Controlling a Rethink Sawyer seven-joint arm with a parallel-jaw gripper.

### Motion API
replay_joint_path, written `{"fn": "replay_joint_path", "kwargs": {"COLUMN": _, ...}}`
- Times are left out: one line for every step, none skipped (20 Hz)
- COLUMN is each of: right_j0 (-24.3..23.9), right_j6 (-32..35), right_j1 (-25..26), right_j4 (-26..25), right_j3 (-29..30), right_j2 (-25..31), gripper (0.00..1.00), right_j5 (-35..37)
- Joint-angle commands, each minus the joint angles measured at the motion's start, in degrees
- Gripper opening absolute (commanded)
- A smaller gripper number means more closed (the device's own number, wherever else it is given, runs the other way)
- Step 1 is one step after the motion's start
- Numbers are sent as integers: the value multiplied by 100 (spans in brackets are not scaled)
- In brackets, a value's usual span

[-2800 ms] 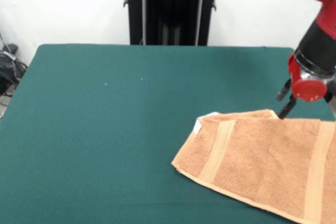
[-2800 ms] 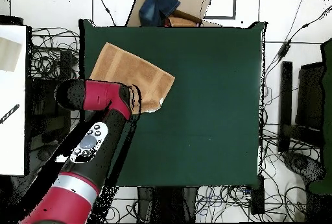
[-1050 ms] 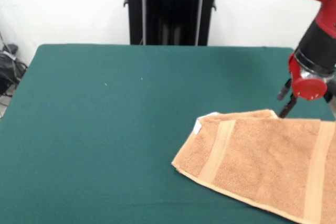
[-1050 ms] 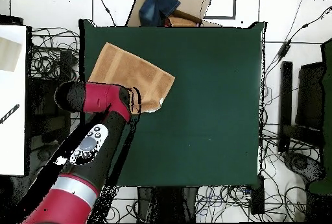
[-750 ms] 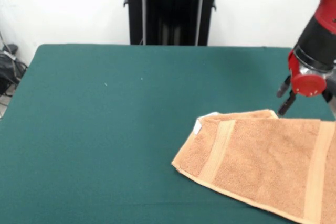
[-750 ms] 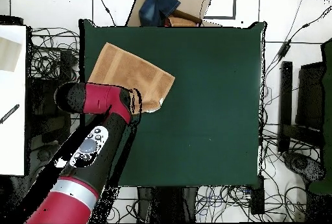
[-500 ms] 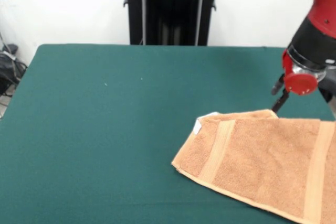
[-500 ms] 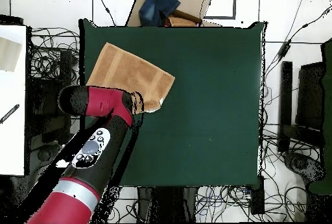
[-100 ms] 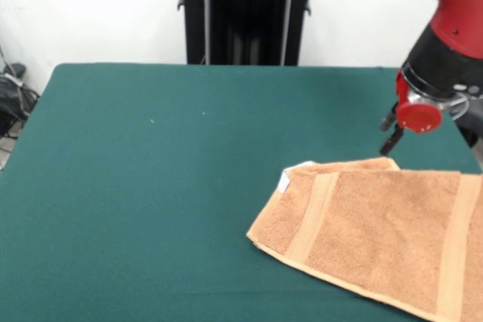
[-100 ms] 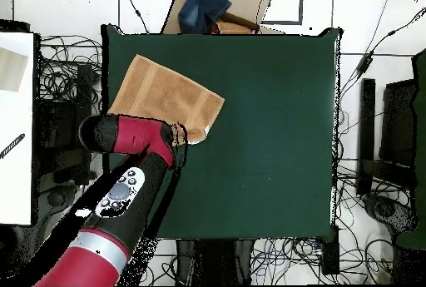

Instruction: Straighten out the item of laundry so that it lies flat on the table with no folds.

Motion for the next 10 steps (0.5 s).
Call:
{"fn": "replay_joint_path", "kwargs": {"right_j0": -47, "right_j6": -222, "right_j1": 170, "right_j4": -326, "right_j3": 354, "right_j2": 733, "gripper": 100, "right_j5": -270}}
{"fn": "replay_joint_path", "kwargs": {"right_j0": -35, "right_j6": -190, "right_j1": 215, "right_j4": -324, "right_j3": 298, "right_j2": 717, "gripper": 100, "right_j5": -256}}
{"fn": "replay_joint_path", "kwargs": {"right_j0": -30, "right_j6": -172, "right_j1": 230, "right_j4": -318, "right_j3": 284, "right_j2": 711, "gripper": 100, "right_j5": -261}}
{"fn": "replay_joint_path", "kwargs": {"right_j0": -25, "right_j6": -153, "right_j1": 246, "right_j4": -312, "right_j3": 270, "right_j2": 704, "gripper": 100, "right_j5": -266}}
{"fn": "replay_joint_path", "kwargs": {"right_j0": -20, "right_j6": -134, "right_j1": 261, "right_j4": -306, "right_j3": 256, "right_j2": 698, "gripper": 100, "right_j5": -272}}
{"fn": "replay_joint_path", "kwargs": {"right_j0": -4, "right_j6": -96, "right_j1": 302, "right_j4": -298, "right_j3": 204, "right_j2": 684, "gripper": 100, "right_j5": -255}}
{"fn": "replay_joint_path", "kwargs": {"right_j0": 13, "right_j6": -57, "right_j1": 346, "right_j4": -292, "right_j3": 141, "right_j2": 665, "gripper": 100, "right_j5": -219}}
{"fn": "replay_joint_path", "kwargs": {"right_j0": 23, "right_j6": -28, "right_j1": 380, "right_j4": -287, "right_j3": 94, "right_j2": 650, "gripper": 100, "right_j5": -192}}
{"fn": "replay_joint_path", "kwargs": {"right_j0": 27, "right_j6": -7, "right_j1": 426, "right_j4": -291, "right_j3": 42, "right_j2": 627, "gripper": 100, "right_j5": -177}}
{"fn": "replay_joint_path", "kwargs": {"right_j0": 21, "right_j6": 4, "right_j1": 464, "right_j4": -285, "right_j3": 11, "right_j2": 628, "gripper": 100, "right_j5": -187}}
